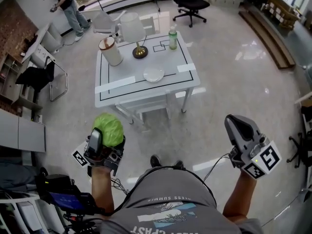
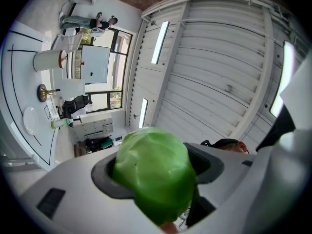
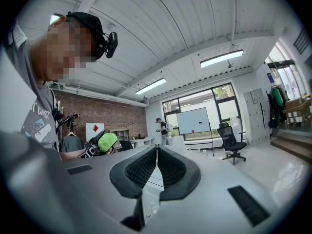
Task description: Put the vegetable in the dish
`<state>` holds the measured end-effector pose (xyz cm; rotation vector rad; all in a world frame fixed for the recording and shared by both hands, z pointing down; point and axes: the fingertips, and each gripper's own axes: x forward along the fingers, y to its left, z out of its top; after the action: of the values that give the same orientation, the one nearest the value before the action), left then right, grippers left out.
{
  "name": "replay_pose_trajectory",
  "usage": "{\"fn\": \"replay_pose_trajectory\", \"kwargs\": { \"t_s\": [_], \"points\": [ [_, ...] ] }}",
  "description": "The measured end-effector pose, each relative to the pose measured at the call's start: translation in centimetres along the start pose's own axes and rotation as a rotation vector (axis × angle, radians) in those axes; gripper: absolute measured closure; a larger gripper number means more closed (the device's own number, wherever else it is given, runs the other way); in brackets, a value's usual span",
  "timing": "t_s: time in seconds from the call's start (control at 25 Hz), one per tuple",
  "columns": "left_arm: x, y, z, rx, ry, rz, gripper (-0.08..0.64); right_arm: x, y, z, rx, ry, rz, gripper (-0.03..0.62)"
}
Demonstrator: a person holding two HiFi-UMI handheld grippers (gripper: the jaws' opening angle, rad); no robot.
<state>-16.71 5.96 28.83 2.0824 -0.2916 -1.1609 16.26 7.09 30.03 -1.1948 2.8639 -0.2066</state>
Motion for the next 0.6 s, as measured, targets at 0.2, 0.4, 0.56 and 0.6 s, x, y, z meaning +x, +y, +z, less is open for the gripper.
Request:
{"fn": "replay_pose_trajectory", "kwargs": {
  "t_s": [0.2,0.4,0.56,0.6],
  "points": [
    [0.0,1.6,3.8,-0.023,0.004,-0.008,0.25,3.6,1.0,0.5,-0.007,0.008,-0.016,0.583],
    [-0.6,1.8,5.0,-0.03,0.014,-0.025,0.25,4.8,1.8,0.4,-0.019,0.005,-0.028,0.583],
    [-1.4,1.7,6.7,-0.034,0.016,-0.032,0.25,6.4,3.3,0.7,-0.031,-0.004,-0.028,0.583],
    [-1.6,1.8,7.3,-0.035,0.02,-0.035,0.25,7.0,3.6,0.8,-0.033,-0.005,-0.03,0.583]
  ]
}}
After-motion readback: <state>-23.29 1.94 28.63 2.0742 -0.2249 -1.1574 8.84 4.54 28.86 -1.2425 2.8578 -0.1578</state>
